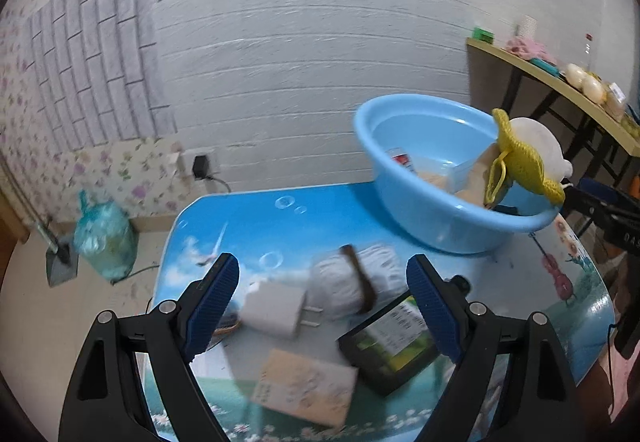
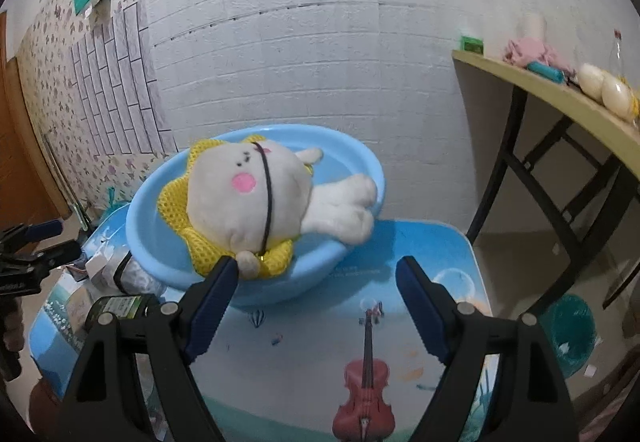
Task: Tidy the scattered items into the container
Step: 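Lower the yellow-white plush into the basin and open the right tool, then grasp the bag of cotton swabs with the right tool while the left tool approaches the tissue pack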
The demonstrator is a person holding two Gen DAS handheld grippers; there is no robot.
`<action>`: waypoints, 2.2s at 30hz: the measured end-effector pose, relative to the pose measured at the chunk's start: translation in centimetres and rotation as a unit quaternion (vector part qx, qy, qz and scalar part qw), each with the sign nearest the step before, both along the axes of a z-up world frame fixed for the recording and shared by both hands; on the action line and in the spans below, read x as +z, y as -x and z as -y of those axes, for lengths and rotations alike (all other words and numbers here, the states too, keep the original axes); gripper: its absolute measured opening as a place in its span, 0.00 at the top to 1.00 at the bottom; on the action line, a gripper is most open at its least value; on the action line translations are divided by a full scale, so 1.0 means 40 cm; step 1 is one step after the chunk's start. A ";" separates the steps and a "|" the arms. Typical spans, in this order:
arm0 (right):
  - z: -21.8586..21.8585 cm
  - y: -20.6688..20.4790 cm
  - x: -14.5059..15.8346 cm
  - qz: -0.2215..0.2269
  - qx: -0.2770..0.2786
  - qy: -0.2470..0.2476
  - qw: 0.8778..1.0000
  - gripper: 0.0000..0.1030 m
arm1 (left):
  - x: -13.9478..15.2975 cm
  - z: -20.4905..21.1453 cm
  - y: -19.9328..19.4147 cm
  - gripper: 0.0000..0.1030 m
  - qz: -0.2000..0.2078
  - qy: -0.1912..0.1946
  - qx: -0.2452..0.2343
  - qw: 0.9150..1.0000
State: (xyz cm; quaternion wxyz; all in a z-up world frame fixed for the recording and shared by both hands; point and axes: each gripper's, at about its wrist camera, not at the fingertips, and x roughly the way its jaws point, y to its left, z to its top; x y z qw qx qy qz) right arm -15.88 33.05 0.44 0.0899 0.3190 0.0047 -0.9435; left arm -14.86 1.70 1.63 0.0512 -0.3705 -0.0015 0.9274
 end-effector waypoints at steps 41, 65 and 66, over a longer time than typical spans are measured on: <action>0.198 -0.136 -0.024 0.041 0.104 0.014 0.994 0.20 | -0.143 0.081 -0.123 0.17 0.059 -0.029 0.004 0.998; 0.332 -0.139 -0.150 0.105 0.178 -0.054 0.977 0.20 | -0.185 0.047 -0.119 0.37 0.058 0.006 -0.017 0.998; 0.334 -0.138 -0.153 0.106 0.181 -0.055 0.976 0.20 | -0.182 0.048 -0.122 0.37 0.057 0.005 -0.017 0.998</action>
